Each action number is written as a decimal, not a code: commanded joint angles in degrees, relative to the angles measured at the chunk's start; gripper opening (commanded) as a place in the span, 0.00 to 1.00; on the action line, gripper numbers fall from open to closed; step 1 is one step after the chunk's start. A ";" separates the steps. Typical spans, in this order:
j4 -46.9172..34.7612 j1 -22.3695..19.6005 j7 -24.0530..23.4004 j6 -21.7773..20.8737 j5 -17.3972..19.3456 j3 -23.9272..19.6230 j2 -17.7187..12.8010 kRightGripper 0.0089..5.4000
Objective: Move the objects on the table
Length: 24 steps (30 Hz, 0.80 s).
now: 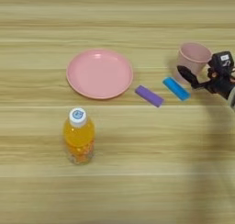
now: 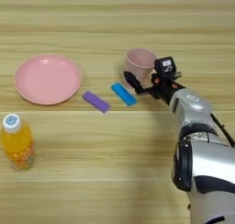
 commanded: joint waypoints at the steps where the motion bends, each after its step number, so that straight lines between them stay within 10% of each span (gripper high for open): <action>1: -2.89 -5.53 -2.25 -0.98 -0.18 0.12 -1.70 1.00; 24: -2.37 -6.88 -7.47 -1.26 -1.63 0.95 2.94 0.97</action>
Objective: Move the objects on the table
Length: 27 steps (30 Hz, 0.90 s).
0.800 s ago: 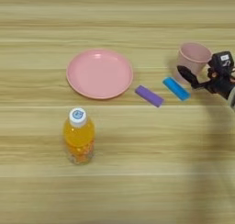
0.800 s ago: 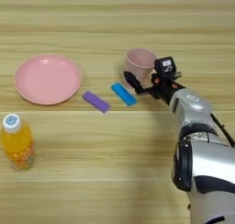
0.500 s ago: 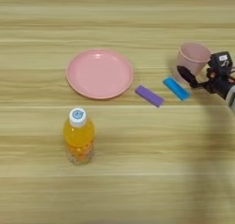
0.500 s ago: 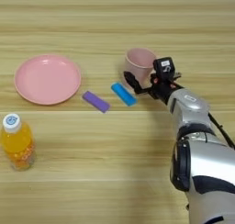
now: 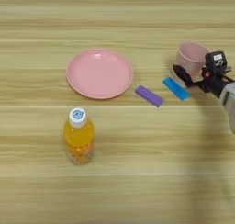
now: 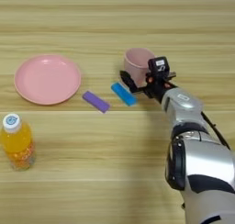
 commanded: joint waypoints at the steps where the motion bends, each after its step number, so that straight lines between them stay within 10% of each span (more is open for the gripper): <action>1: -2.34 -5.95 -2.55 -1.16 -0.41 0.48 -0.32 0.95; 27: -7.74 -7.90 0.16 -11.32 1.68 0.48 5.64 0.80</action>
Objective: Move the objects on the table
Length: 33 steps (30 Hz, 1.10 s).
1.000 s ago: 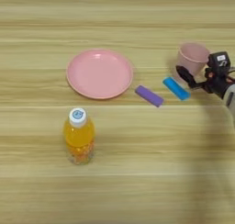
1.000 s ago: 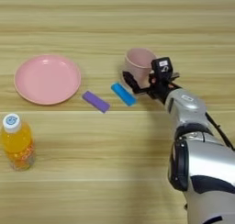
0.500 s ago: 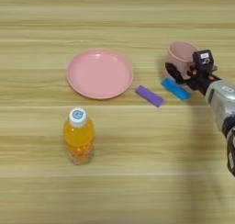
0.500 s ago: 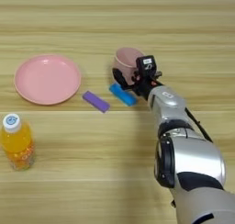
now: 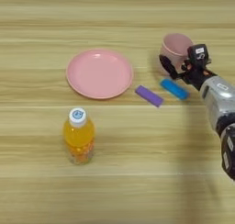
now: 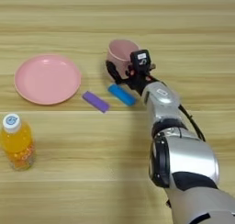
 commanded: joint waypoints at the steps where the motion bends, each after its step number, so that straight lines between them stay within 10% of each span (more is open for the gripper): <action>1: -6.24 -6.70 2.33 -3.57 1.97 0.44 0.82 0.80; 16: -22.64 -1.39 13.00 -3.47 4.61 6.89 10.32 0.80; 33: -44.14 10.49 34.03 6.39 13.89 14.02 9.36 0.80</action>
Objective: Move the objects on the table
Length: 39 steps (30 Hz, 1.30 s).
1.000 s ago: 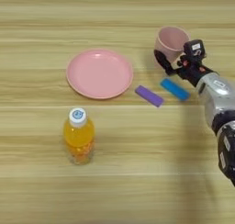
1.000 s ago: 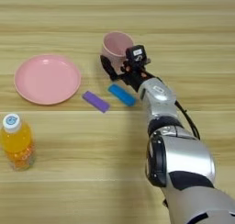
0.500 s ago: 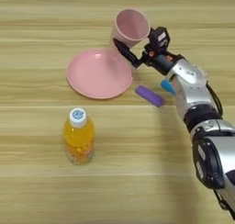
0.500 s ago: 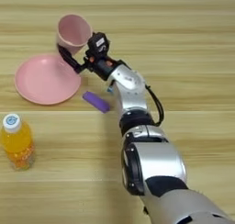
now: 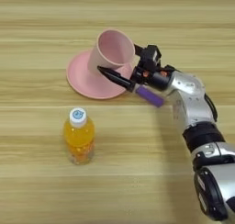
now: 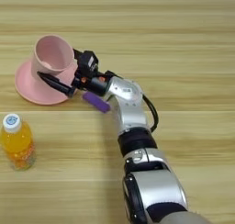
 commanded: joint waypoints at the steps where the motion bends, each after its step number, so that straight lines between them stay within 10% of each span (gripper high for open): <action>1: -6.21 -1.97 1.37 1.78 1.83 1.04 -1.93 0.80; 24: -5.28 0.97 7.45 7.10 -3.27 7.96 -6.09 0.80; 39: 1.86 1.44 7.07 6.44 -6.70 11.13 -3.65 0.80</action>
